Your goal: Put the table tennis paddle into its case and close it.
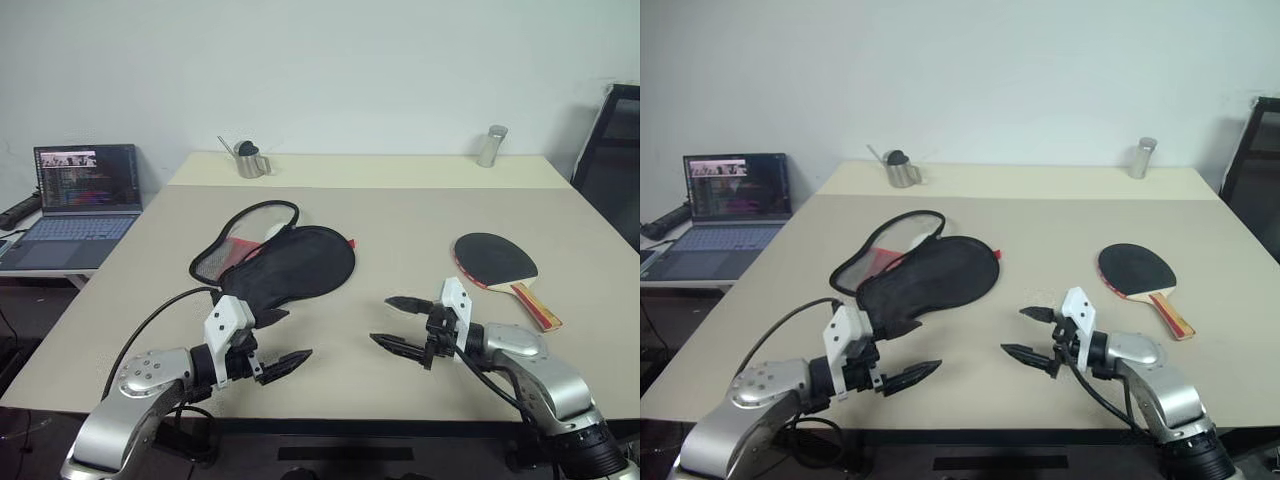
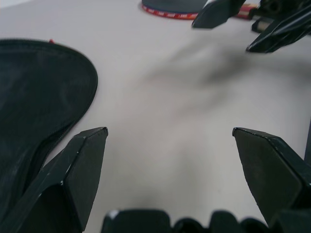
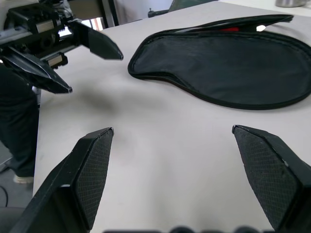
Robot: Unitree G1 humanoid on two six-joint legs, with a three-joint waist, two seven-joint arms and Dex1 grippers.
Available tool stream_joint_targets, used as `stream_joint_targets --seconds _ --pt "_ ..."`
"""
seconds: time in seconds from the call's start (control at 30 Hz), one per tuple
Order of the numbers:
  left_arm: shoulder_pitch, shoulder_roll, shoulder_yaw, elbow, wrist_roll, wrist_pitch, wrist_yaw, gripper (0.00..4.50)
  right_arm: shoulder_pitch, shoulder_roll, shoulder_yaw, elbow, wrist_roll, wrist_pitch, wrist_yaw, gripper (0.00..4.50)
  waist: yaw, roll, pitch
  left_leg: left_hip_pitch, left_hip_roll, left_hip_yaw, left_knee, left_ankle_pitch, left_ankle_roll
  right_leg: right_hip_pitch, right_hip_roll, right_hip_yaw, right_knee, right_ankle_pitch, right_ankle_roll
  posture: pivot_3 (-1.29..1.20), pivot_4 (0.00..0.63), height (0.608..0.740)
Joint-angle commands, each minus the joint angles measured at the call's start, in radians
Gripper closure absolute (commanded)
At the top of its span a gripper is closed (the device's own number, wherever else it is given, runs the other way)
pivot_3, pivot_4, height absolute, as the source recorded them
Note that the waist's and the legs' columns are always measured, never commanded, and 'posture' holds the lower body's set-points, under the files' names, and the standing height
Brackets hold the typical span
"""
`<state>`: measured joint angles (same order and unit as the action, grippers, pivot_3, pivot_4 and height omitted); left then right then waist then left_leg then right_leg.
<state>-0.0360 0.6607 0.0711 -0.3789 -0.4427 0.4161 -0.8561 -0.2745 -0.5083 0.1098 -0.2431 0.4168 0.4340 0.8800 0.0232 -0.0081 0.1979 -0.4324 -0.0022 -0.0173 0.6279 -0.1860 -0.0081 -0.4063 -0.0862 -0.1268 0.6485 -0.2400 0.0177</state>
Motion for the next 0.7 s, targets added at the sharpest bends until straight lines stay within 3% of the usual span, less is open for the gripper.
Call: stream_joint_targets --seconds 0.03,0.17,0.43,0.7 --pt "-0.037 -0.019 -0.009 0.024 0.005 -0.01 0.014 0.0 0.0 -0.03 -0.02 -0.051 0.005 0.015 0.0 0.21 0.001 0.0 0.0 0.0 0.0 0.0 0.0 0.0 0.0 0.0 0.0 0.0 0.0 0.0 0.0 0.0 0.15 0.74" --pt "-0.073 -0.046 -0.036 0.048 0.021 -0.023 0.027 0.0 -0.004 -0.034 -0.041 -0.055 0.011 0.022 -0.027 0.21 0.001 0.0 0.0 0.0 0.0 0.001 0.001 0.0 0.0 0.0 0.0 0.001 0.0 0.001 0.0 0.0 0.15 0.74" --pt "-0.12 -0.042 0.037 0.132 -0.083 0.008 -0.039 0.0 -0.03 -0.061 -0.104 -0.205 0.098 0.149 -0.088 0.21 0.0 0.0 0.0 0.0 0.0 0.001 0.0 0.0 0.0 0.0 0.0 0.001 0.0 0.001 0.0 0.0 0.15 0.74" --pt "-0.088 0.094 0.224 0.168 -0.21 0.148 -0.091 0.0 -0.118 -0.075 -0.093 -0.242 0.173 0.233 -0.069 0.21 -0.006 -0.001 0.0 0.001 0.003 0.002 0.0 0.0 0.0 -0.001 0.0 0.002 0.0 0.002 -0.001 0.0 0.15 0.74"
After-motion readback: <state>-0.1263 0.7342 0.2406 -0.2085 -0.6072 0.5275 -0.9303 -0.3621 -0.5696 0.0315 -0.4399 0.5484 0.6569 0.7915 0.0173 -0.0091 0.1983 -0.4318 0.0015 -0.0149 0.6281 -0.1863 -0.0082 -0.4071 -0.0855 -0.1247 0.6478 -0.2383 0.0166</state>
